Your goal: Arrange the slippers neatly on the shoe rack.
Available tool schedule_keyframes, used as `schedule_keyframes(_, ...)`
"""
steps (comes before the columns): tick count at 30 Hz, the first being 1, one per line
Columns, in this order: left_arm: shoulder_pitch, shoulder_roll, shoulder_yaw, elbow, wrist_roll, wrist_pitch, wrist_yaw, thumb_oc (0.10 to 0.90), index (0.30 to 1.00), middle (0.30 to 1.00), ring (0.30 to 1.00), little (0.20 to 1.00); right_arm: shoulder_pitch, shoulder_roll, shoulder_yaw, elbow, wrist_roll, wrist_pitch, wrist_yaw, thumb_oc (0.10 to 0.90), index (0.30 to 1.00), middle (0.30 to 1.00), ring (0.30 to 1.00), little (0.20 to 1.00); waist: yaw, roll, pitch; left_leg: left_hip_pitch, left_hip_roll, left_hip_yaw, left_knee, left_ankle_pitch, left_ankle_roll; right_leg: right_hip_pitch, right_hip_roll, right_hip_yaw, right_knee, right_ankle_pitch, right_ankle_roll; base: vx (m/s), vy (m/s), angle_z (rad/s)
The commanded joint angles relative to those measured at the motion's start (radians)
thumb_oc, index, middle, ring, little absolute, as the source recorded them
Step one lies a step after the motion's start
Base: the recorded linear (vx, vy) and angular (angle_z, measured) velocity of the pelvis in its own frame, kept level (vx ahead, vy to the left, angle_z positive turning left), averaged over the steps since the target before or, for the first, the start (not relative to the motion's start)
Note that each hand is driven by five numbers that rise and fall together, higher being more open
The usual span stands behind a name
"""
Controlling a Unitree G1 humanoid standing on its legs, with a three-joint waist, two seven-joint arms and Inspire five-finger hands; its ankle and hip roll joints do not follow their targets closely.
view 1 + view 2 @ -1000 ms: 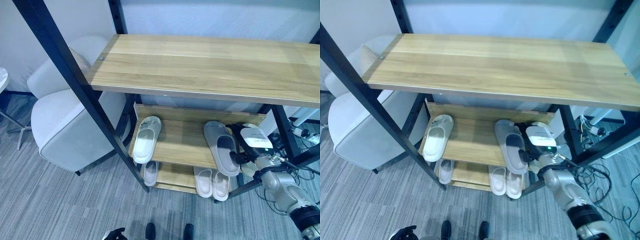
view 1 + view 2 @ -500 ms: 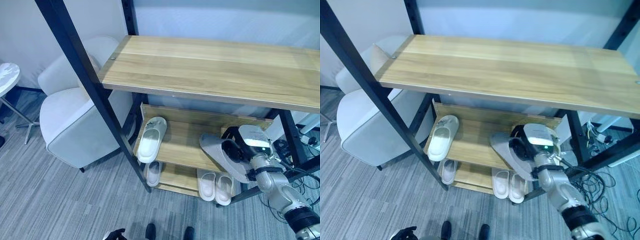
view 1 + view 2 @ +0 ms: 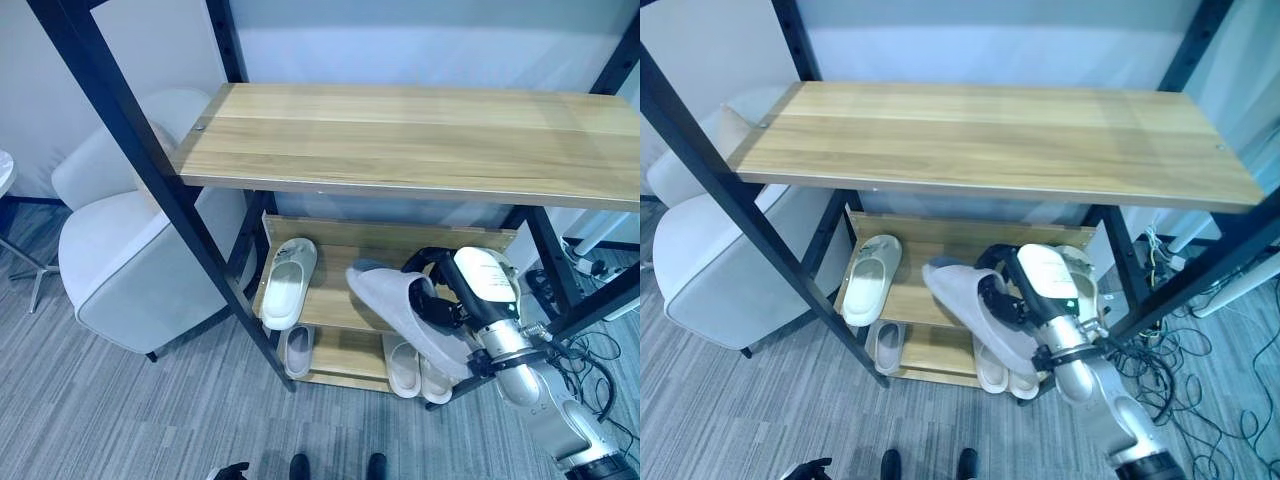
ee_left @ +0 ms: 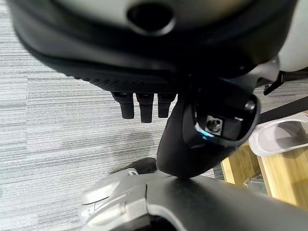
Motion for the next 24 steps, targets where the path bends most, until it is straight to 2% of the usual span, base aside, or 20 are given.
schedule_keyframes(1,-0.027,-0.063,-0.058,0.056,0.035,-0.02,-0.04,0.8,0.9,0.9,0.9,0.9,-0.063,-0.02,-0.031,-0.145,0.12,-0.093,0.046,0.4,0.3,0.3,0.3,0.3,0.02,0.002,-0.042,-0.012,0.016,-0.027,0.003,-0.082,-0.037,0.018,-0.026,-0.033,0.014,-0.072,0.082,-0.05,0.01,-0.2)
schedule_keyframes(7,-0.029,-0.063,-0.057,0.053,0.044,-0.025,-0.05,0.8,0.9,0.9,0.9,0.9,-0.018,-0.026,0.024,-0.159,0.207,-0.115,0.157,0.4,0.3,0.3,0.3,0.3,0.012,0.004,-0.04,-0.01,0.015,-0.015,0.003,-0.082,-0.038,0.018,-0.03,-0.026,0.014,-0.069,0.083,-0.04,0.01,-0.16)
schedule_keyframes(14,-0.028,-0.054,-0.062,0.047,0.062,-0.029,-0.066,0.8,0.9,0.9,0.9,0.9,0.013,-0.052,0.092,-0.1,0.231,-0.116,0.246,0.4,0.3,0.3,0.3,0.3,0.019,-0.002,-0.04,0.001,0.015,-0.023,0.003,-0.086,-0.039,0.031,-0.028,-0.033,0.014,-0.074,0.077,0.0,0.0,0.0)
schedule_keyframes(20,-0.029,-0.037,-0.069,0.038,0.075,-0.029,-0.071,0.8,0.9,0.9,0.9,0.9,-0.009,-0.077,0.146,-0.011,0.206,-0.105,0.262,0.4,0.3,0.3,0.3,0.3,0.038,-0.015,-0.032,0.025,0.023,-0.034,0.003,-0.087,-0.036,0.061,-0.018,-0.049,0.014,-0.091,0.067,-0.01,-0.007,0.02)
schedule_keyframes(22,-0.041,-0.028,-0.076,0.031,0.069,-0.026,-0.069,0.8,0.9,0.9,0.9,0.9,-0.026,-0.079,0.161,0.029,0.184,-0.097,0.247,0.4,0.3,0.3,0.3,0.3,0.049,-0.024,-0.002,0.018,0.026,-0.041,0.024,-0.083,-0.034,0.069,-0.017,-0.059,0.024,-0.092,0.057,-0.11,-0.052,0.14)
schedule_keyframes(24,-0.083,-0.02,-0.092,0.02,0.057,-0.025,-0.061,0.8,0.9,0.9,0.9,0.9,-0.078,-0.078,0.183,0.078,0.15,-0.088,0.215,0.4,0.3,0.3,0.3,0.3,0.057,-0.033,0.064,-0.072,0.02,-0.056,0.141,-0.108,-0.033,0.015,-0.032,-0.073,0.094,-0.103,0.043,-0.5,-0.076,0.38)
